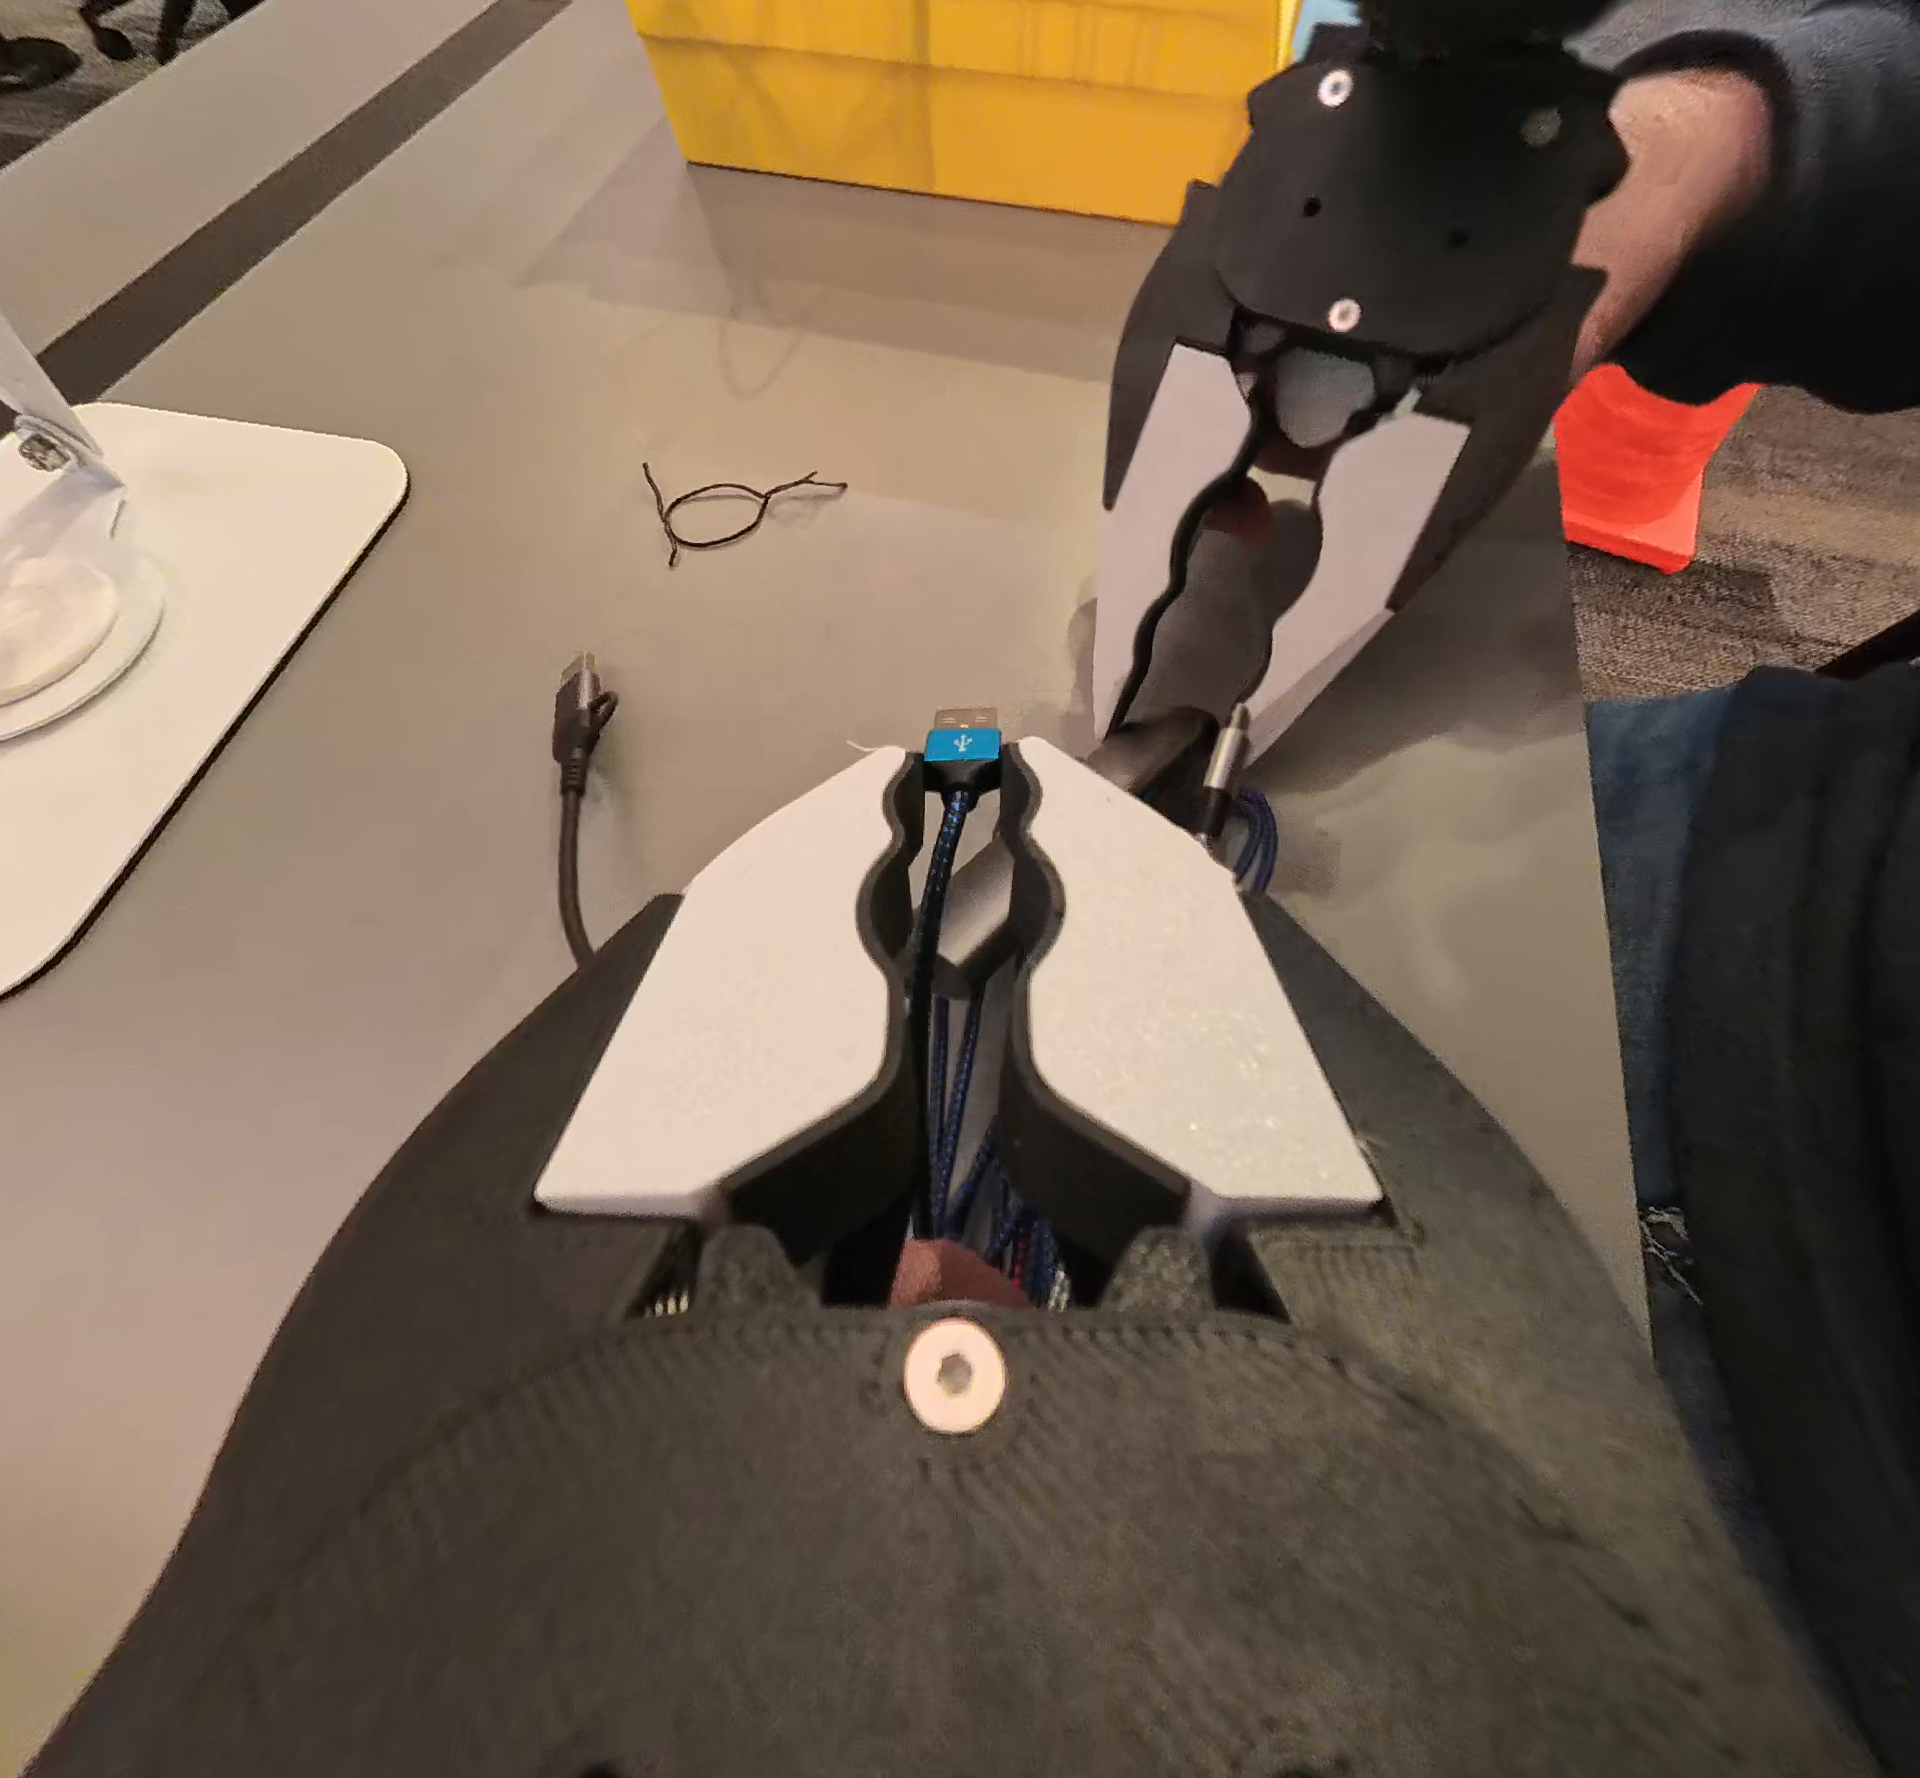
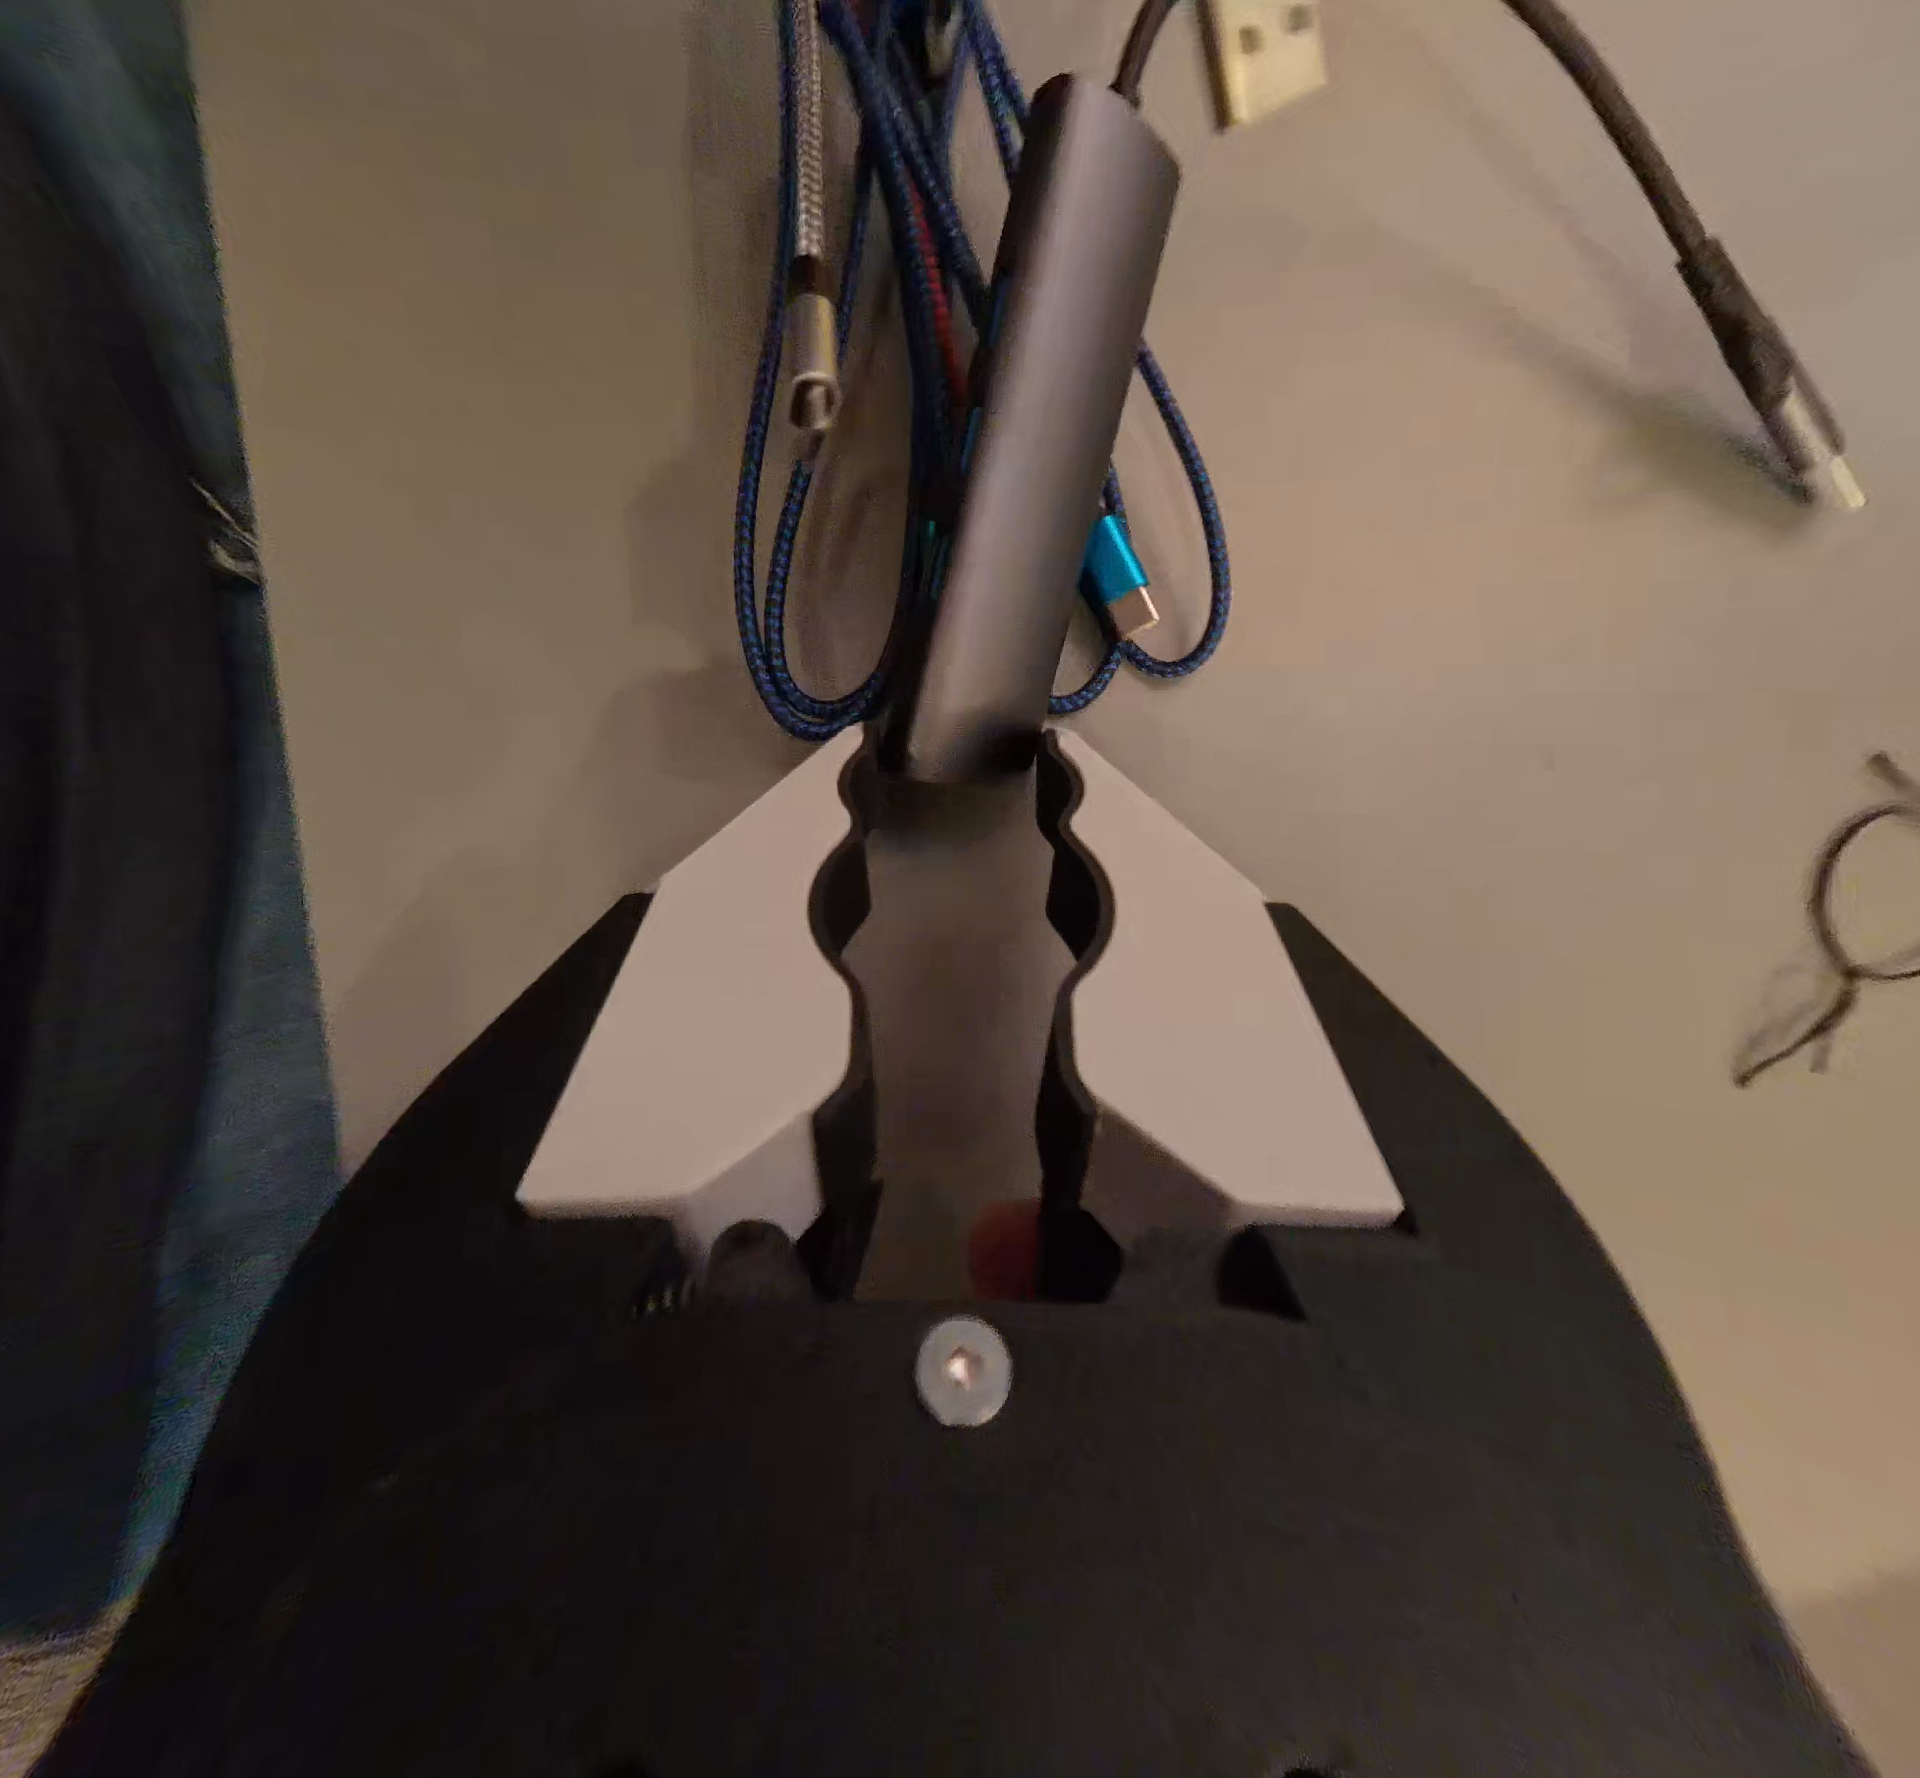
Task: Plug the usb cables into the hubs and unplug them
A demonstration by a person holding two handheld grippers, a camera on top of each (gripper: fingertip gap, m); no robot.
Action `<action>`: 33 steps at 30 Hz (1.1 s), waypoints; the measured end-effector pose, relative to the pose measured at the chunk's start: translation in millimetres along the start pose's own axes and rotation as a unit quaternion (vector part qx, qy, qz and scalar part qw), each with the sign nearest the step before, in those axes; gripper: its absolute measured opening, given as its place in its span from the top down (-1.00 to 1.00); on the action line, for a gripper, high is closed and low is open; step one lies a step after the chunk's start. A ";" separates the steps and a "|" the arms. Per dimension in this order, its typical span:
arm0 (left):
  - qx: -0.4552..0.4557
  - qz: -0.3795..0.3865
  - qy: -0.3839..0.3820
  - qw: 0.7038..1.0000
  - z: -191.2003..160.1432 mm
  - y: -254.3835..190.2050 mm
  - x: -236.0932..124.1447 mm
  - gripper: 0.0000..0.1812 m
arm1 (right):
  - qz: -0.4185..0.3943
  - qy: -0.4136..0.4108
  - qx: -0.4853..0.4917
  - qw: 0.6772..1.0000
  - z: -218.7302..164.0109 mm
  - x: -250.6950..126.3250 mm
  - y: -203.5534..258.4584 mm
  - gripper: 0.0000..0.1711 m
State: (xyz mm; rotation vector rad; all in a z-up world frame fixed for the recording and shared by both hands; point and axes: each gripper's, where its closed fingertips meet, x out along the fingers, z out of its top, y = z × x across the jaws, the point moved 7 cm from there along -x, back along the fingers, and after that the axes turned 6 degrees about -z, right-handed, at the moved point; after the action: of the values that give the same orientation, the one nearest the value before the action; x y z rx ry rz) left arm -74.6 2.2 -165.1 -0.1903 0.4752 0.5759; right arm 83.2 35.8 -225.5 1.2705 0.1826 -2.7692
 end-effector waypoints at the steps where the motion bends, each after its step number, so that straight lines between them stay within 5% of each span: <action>1: 0.000 -0.001 0.001 1.000 -0.3 -0.3 0.3 0.85 | -0.016 0.006 -0.025 1.000 0.6 1.5 2.1 0.67; 11: -0.004 -0.005 -0.004 1.000 0.1 -1.1 -0.6 0.85 | -0.157 0.017 -0.120 0.980 17.4 7.5 2.3 0.40; 15: -0.006 -0.007 -0.006 1.000 -0.3 -0.8 -0.6 0.85 | -0.245 0.020 -0.156 0.957 24.5 10.1 4.4 0.45; 21: -0.005 -0.010 -0.009 1.000 1.3 -1.9 -0.9 0.85 | -0.326 0.028 -0.178 0.928 17.5 25.9 -3.4 0.81; 33: -0.005 0.008 -0.010 1.000 3.4 2.9 -5.9 0.85 | -0.196 0.038 -0.095 0.975 20.9 -2.3 -19.0 0.83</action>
State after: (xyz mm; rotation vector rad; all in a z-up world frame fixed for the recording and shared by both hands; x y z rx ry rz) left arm -79.2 2.8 -159.5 -0.1907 0.4555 0.5954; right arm 66.7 51.6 -208.8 1.4228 0.7618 -2.9199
